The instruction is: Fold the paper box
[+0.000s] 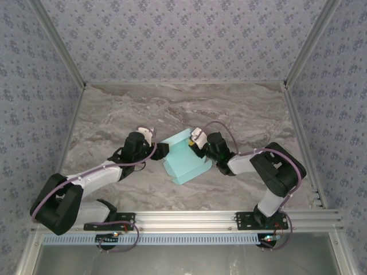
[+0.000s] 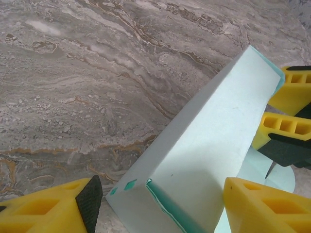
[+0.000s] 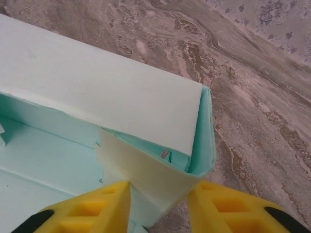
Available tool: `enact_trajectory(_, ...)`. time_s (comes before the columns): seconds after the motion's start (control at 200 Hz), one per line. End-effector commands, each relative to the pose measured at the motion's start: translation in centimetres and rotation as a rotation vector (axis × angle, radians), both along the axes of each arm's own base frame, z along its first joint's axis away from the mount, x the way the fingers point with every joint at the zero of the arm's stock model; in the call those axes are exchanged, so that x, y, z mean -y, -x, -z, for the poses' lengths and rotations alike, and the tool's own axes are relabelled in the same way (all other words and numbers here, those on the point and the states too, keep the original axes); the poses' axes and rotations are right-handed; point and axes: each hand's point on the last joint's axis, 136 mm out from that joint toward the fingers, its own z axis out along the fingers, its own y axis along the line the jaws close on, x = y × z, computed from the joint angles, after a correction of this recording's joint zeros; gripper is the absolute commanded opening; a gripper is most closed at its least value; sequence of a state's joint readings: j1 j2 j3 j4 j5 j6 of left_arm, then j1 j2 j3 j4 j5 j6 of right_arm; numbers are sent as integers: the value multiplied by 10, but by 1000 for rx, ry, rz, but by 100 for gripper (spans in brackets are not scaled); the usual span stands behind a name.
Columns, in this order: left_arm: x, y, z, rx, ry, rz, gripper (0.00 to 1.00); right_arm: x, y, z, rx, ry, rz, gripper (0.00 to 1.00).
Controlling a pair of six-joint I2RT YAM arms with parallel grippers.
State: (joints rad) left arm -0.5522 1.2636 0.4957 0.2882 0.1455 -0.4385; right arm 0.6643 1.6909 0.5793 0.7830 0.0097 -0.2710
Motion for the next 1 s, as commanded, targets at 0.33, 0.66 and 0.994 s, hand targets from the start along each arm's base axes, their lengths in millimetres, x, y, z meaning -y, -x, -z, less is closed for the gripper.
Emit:
enact_trajectory(0.33,-11,0,-22,44,-27,26,81,8,-4,-10,4,-7,36,47)
enact_trajectory(0.66,-10,-21,-83,185,-22,24,89,20,1,-21,-45,-44,-21,54)
enact_trajectory(0.994,33,-64,-61,129,-68,148,79,30,-19,-45,-199,-81,-321,62)
